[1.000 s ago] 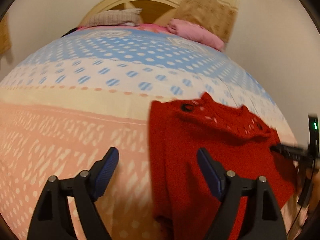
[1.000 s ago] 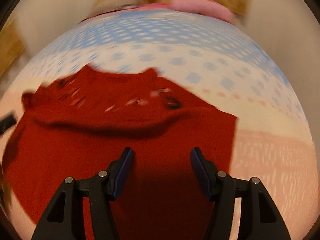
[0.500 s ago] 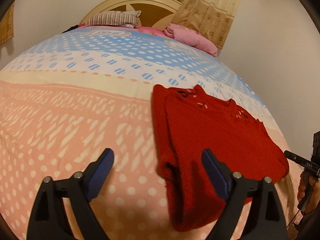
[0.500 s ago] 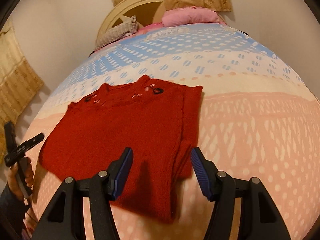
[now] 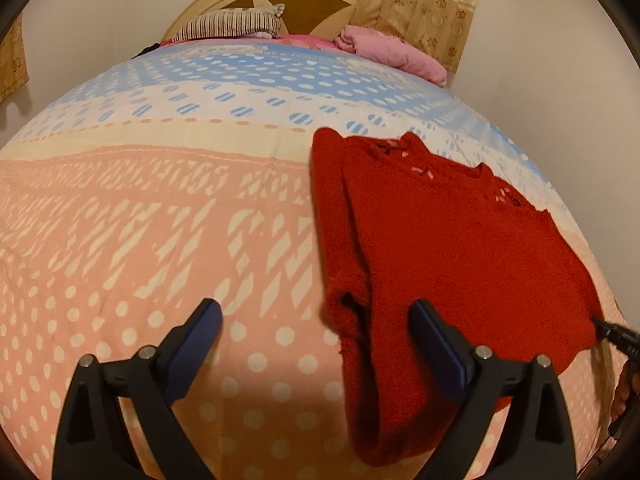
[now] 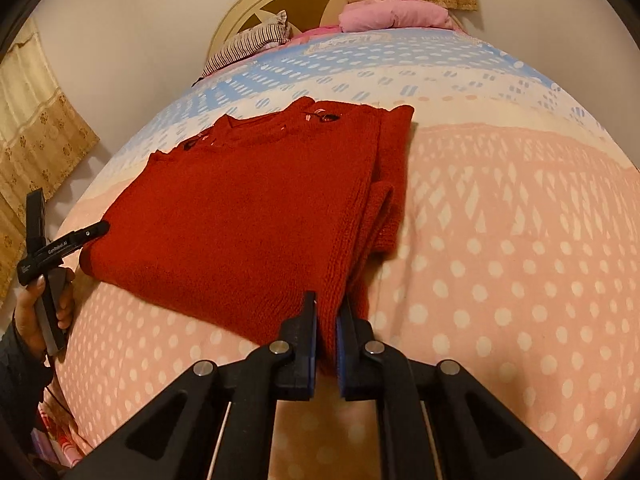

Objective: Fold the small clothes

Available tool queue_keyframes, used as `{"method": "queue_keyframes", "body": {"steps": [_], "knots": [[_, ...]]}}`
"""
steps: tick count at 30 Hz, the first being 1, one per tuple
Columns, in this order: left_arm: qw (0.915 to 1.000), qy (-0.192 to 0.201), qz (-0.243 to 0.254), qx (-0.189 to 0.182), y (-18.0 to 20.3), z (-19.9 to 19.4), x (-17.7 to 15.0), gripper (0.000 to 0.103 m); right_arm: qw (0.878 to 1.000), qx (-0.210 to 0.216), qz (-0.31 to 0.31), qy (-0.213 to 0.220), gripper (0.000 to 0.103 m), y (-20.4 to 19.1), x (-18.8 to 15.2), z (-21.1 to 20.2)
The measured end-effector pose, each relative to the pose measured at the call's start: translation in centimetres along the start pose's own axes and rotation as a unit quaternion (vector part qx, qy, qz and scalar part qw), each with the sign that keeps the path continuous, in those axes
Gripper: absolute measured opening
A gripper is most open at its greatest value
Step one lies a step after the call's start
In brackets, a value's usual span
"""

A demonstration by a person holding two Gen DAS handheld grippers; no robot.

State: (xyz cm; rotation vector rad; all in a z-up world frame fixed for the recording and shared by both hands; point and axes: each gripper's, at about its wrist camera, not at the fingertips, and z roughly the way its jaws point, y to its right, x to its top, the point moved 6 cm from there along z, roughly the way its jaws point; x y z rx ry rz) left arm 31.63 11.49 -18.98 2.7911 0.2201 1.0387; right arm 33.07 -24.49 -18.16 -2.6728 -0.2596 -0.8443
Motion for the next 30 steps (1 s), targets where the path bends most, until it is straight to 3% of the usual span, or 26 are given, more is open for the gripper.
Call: {"method": "queue_keyframes", "body": {"steps": [1, 4, 5, 7, 12, 16, 18, 23, 27, 30], "knots": [[1.0000, 0.000, -0.001, 0.001, 0.0, 0.0, 0.0, 0.099, 1.000, -0.007, -0.003, 0.001, 0.007, -0.1, 0.2, -0.2], [1.0000, 0.000, -0.004, 0.001, 0.0, 0.1, 0.1, 0.100, 0.997, -0.064, -0.018, 0.040, 0.024, -0.8, 1.7, -1.9], [1.0000, -0.001, -0.004, 0.002, 0.0, 0.2, 0.2, 0.100, 0.996, -0.072, -0.023, 0.050, 0.035, -1.1, 2.2, -2.3], [1.0000, -0.003, -0.003, 0.003, 0.2, 0.5, 0.4, 0.102, 0.995, -0.059, -0.036, 0.070, 0.042, -2.5, 3.7, -2.8], [0.9998, -0.017, -0.008, 0.000, 0.2, 1.4, 0.7, 0.103, 0.998, 0.027, -0.041, 0.041, 0.042, -5.1, 6.4, 0.9], [0.9996, -0.024, -0.013, -0.003, 0.2, 2.2, 1.1, 0.103, 0.999, -0.032, -0.044, -0.002, 0.042, -3.3, 6.3, 5.7], [0.9995, -0.029, -0.013, -0.003, 0.3, 2.7, 1.4, 0.103, 0.999, -0.031, -0.028, 0.018, 0.042, -2.2, 6.9, 6.0], [0.9997, -0.020, -0.017, -0.001, 0.2, 2.7, 1.7, 0.103, 0.996, -0.083, -0.023, 0.009, 0.042, -3.3, 8.0, 5.3], [0.9996, -0.001, -0.028, -0.008, -0.1, 1.8, 1.8, 0.103, 0.997, -0.030, -0.070, 0.021, 0.043, -8.6, 8.0, 4.5], [0.9991, -0.001, -0.040, -0.014, -0.5, 1.7, 1.7, 0.103, 0.995, 0.021, -0.089, -0.023, 0.043, -12.4, 7.6, 7.1]]}}
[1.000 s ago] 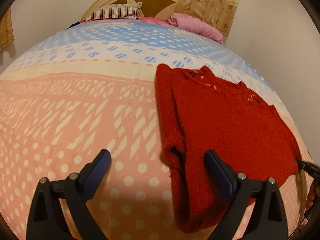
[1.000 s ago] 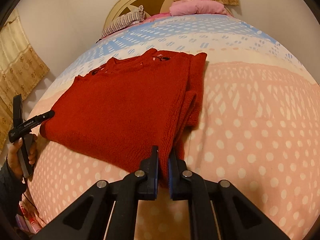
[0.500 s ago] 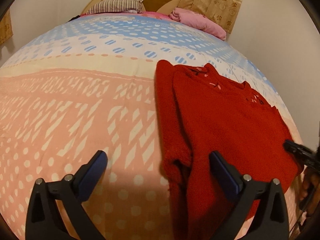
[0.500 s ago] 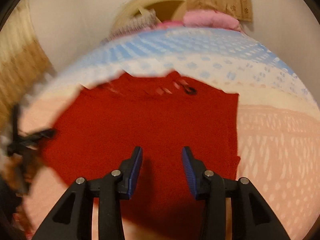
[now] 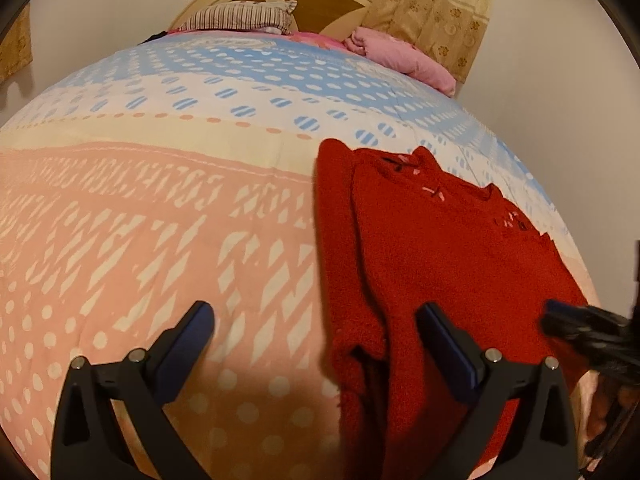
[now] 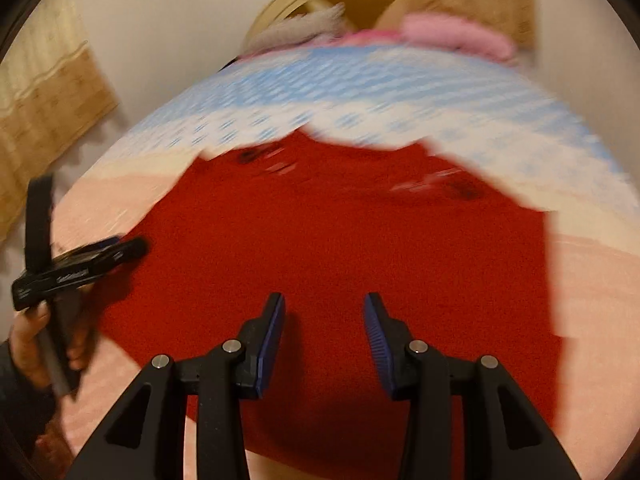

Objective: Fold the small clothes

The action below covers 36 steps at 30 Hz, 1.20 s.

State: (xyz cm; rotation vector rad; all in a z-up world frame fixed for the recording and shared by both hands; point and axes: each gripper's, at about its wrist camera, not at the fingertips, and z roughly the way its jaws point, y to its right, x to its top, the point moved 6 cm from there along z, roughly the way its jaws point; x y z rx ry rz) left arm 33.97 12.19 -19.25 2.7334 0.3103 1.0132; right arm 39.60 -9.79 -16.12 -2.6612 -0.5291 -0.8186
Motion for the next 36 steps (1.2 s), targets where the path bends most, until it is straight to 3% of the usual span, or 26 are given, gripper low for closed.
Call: {"method": "queue_keyframes", "body": {"steps": [1, 3, 11, 15, 19, 21, 25, 27, 29, 33, 36], "knots": [[1.0000, -0.002, -0.005, -0.003, -0.2, 0.0, -0.1, 0.103, 1.000, 0.002, -0.003, -0.016, 0.043, -0.6, 0.1, 1.3], [0.9998, -0.003, -0.014, -0.013, -0.4, 0.0, -0.2, 0.103, 0.999, -0.036, -0.012, -0.015, 0.043, -0.4, 0.9, 2.9], [0.9974, 0.005, -0.050, -0.051, -1.3, -0.5, -0.1, 0.103, 0.998, -0.055, 0.023, 0.002, 0.043, 1.9, 4.0, 4.8], [0.9940, 0.010, -0.077, -0.076, -2.1, -0.6, -0.1, 0.103, 0.999, -0.041, 0.013, -0.004, 0.052, 0.9, 2.1, 3.7], [0.9978, 0.005, -0.049, -0.045, -1.0, -0.4, -0.1, 0.103, 0.997, -0.062, -0.040, 0.023, 0.054, -0.1, -0.7, 1.8], [0.9983, 0.003, -0.041, -0.041, -0.9, -0.3, -0.1, 0.103, 0.998, -0.057, -0.023, 0.026, 0.054, 0.0, -0.5, 1.0], [0.9975, 0.001, -0.051, -0.049, -1.3, -0.3, -0.1, 0.103, 0.999, 0.007, 0.008, 0.047, 0.054, -1.3, 2.8, 1.1], [0.9974, 0.001, -0.052, -0.051, -1.4, -0.2, -0.1, 0.103, 0.999, 0.042, 0.024, 0.019, 0.055, -1.9, 4.0, 3.3], [0.9977, -0.001, -0.047, -0.049, -1.2, -0.3, -0.2, 0.103, 0.999, 0.030, 0.031, -0.025, 0.055, -1.5, 4.1, 6.6], [0.9964, -0.003, -0.057, -0.063, -1.6, -0.6, -0.2, 0.103, 0.999, 0.030, 0.044, 0.006, 0.055, -1.4, 4.2, 6.3], [0.9930, -0.017, -0.073, -0.091, -2.1, -0.7, 0.0, 0.103, 1.000, -0.004, 0.007, 0.024, 0.055, -2.7, 2.9, 4.3]]}}
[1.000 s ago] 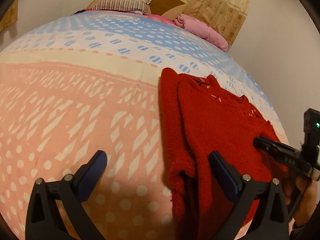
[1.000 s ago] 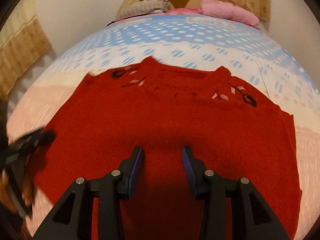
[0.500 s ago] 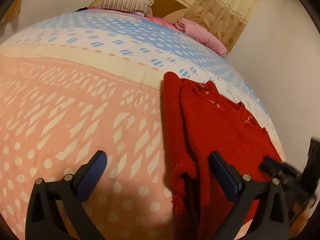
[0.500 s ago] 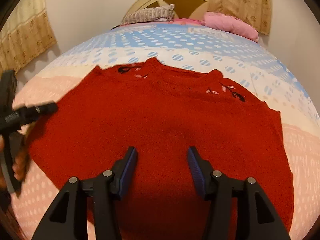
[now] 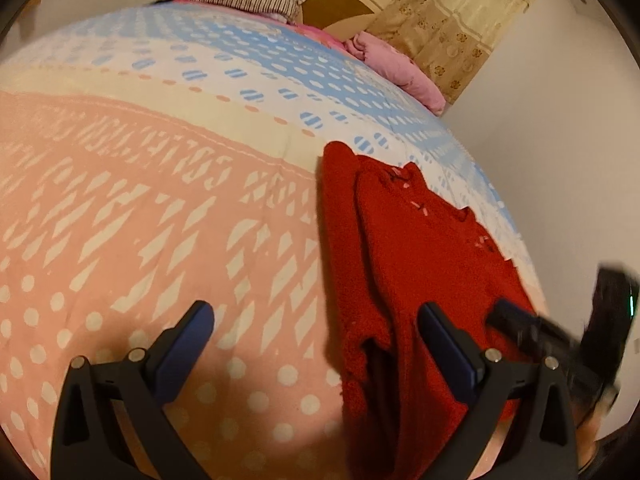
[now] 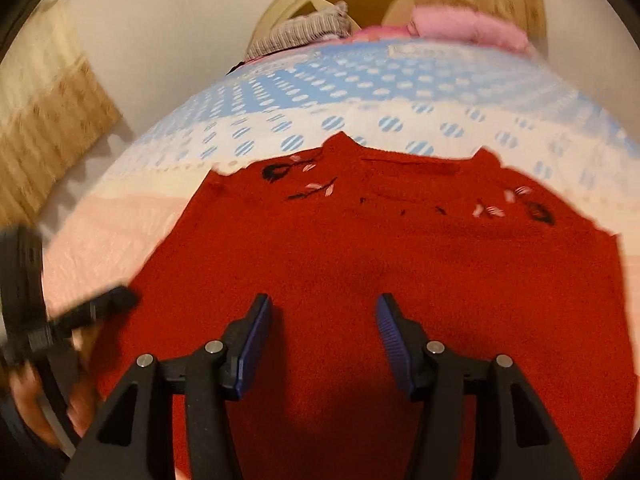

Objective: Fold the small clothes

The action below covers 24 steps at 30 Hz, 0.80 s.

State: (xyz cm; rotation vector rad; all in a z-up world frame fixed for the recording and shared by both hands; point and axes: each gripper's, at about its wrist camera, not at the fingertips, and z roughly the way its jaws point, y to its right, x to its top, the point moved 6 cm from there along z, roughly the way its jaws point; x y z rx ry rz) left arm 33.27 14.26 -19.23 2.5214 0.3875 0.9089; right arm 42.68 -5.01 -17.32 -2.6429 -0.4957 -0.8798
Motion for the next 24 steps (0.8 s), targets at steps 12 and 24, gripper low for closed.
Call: {"method": "queue_keyframes", "body": {"steps": [12, 24], "knots": [[0.9992, -0.021, 0.032, -0.010, 1.7, 1.5, 2.4, 0.102, 0.980, 0.017, -0.193, 0.041, 0.056, -11.1, -7.0, -6.3], [0.9974, -0.045, 0.014, -0.055, 2.7, 4.0, 4.8, 0.089, 0.943, -0.059, -0.325, 0.038, 0.056, -17.1, -10.4, -3.7]]}}
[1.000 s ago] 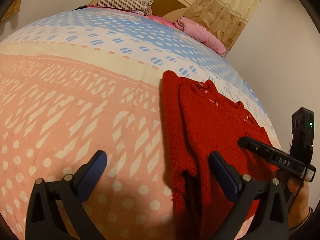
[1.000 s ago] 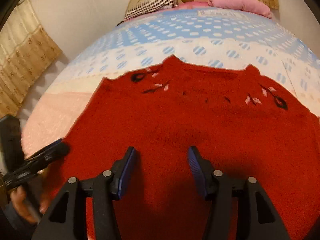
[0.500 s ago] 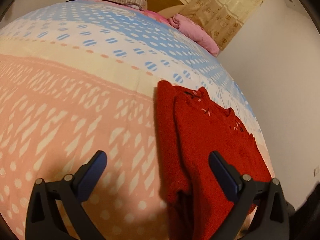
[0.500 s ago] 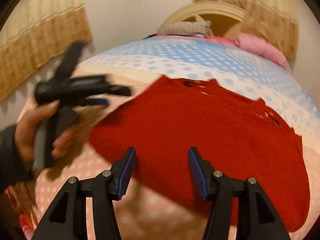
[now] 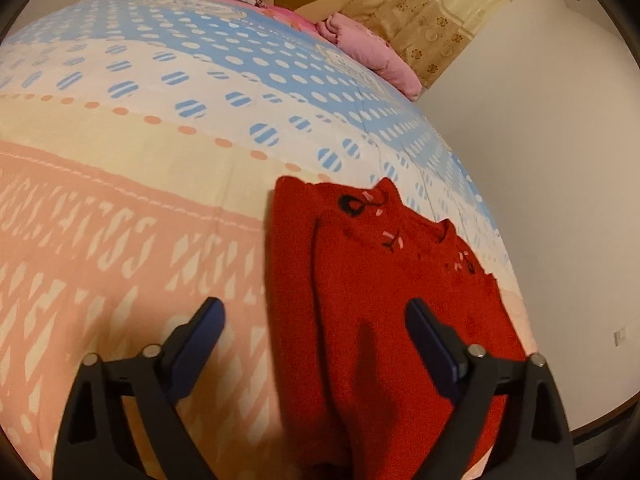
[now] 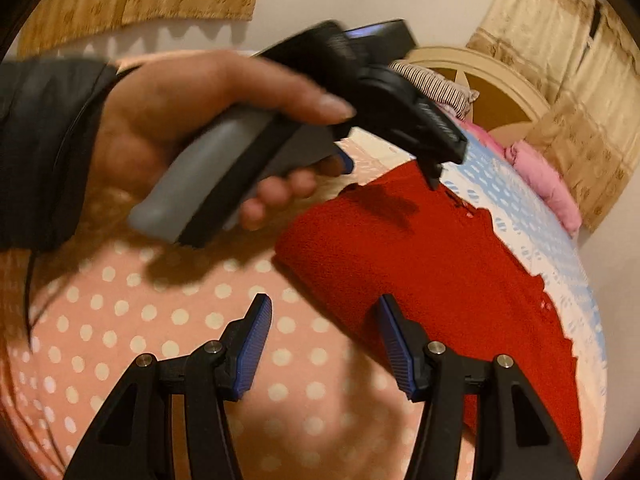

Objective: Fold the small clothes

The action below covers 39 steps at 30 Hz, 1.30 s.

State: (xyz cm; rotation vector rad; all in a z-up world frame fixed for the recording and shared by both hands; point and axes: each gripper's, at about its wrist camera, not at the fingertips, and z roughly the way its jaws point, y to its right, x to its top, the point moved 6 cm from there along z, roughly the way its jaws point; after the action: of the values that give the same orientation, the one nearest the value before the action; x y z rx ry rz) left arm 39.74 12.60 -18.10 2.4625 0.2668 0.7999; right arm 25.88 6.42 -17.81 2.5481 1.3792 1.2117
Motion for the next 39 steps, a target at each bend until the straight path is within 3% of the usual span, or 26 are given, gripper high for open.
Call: {"method": "queue_keyframes", "body": {"steps": [6, 9, 14, 16, 18, 19, 20, 23, 27, 39], "knots": [[0.9994, -0.018, -0.013, -0.027, 0.7, 0.8, 0.3, 0.069, 0.999, -0.031, -0.012, 0.007, 0.056, -0.6, 0.7, 0.6], [0.9993, -0.026, -0.010, -0.023, 0.8, 1.4, 0.3, 0.068, 0.999, -0.037, -0.003, 0.007, 0.056, -0.3, 1.0, 0.9], [0.9991, -0.030, -0.023, -0.018, 0.1, 1.9, 0.4, 0.051, 0.999, -0.034, 0.001, 0.005, 0.056, 0.1, 1.3, 1.7], [0.9986, -0.030, -0.037, -0.022, -0.4, 1.9, 0.5, 0.036, 0.999, -0.037, -0.004, 0.005, 0.055, 0.1, 1.4, 1.9], [0.9982, -0.033, -0.043, -0.028, -0.6, 2.1, 0.4, 0.019, 0.999, -0.035, -0.004, 0.003, 0.041, 0.1, 1.4, 2.1], [0.9984, -0.033, -0.037, -0.026, -0.6, 2.1, 0.4, 0.018, 1.000, -0.031, -0.003, -0.001, 0.029, 0.0, 1.5, 2.2], [0.9986, -0.034, -0.033, -0.024, -0.4, 2.0, 0.4, 0.017, 1.000, -0.028, -0.003, -0.002, 0.024, -0.1, 1.5, 2.1], [0.9978, -0.037, -0.044, -0.033, -0.1, 1.7, 0.6, 0.015, 1.000, -0.012, 0.007, 0.002, 0.020, 0.1, 1.3, 1.7], [0.9936, -0.037, -0.086, -0.063, 0.3, 1.2, 1.1, 0.015, 0.999, 0.004, 0.038, 0.020, 0.019, 1.0, 1.2, 0.6], [0.9966, -0.012, -0.046, -0.068, 6.5, 0.1, 2.1, 0.014, 0.986, 0.048, 0.148, 0.062, 0.017, 5.1, 0.1, -1.6]]}}
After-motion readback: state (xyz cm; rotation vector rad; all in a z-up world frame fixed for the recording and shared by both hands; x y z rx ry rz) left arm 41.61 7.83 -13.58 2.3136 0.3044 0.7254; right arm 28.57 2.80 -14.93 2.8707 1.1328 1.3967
